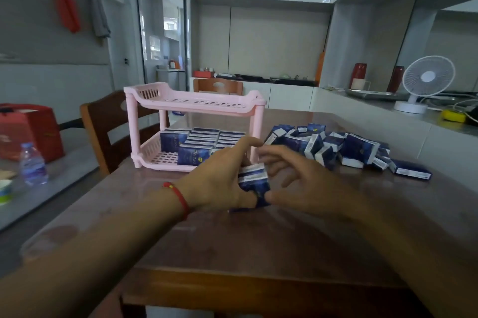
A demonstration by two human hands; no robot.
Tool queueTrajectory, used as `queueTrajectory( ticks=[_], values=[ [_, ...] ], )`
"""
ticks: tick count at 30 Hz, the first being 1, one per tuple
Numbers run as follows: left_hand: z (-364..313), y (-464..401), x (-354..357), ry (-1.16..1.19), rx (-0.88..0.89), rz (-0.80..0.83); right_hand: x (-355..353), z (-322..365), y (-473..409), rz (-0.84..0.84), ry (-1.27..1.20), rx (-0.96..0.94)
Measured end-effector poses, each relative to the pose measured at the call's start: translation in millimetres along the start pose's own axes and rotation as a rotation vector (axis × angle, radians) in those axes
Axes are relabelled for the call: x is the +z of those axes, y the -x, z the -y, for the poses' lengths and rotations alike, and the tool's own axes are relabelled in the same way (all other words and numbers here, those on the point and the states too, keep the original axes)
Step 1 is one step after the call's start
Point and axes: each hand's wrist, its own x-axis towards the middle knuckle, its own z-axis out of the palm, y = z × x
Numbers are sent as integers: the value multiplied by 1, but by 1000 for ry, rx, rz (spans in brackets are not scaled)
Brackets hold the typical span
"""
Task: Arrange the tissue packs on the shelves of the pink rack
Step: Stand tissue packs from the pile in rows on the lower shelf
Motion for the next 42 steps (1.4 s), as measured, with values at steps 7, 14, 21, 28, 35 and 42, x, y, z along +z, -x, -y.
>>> queueTrajectory(
  ticks=[7, 14, 21, 28, 35, 42],
  values=[
    [35, 43, -12, 221, -113, 98, 37, 20, -14, -2, -106, 88],
    [48, 69, -35, 283, -127, -77, 47, 42, -31, -54, -226, 160],
    [119, 79, -71, 131, -426, -910, 58, 75, -99, -210, -151, 114],
    [138, 75, -64, 252, -556, -696, 102, 79, -155, -314, -261, 156],
    [143, 71, -62, 375, -588, -598, 113, 75, -187, -223, -27, 159],
    [140, 73, -62, 378, -548, -612, 119, 73, -211, -153, -29, 203]
  ],
)
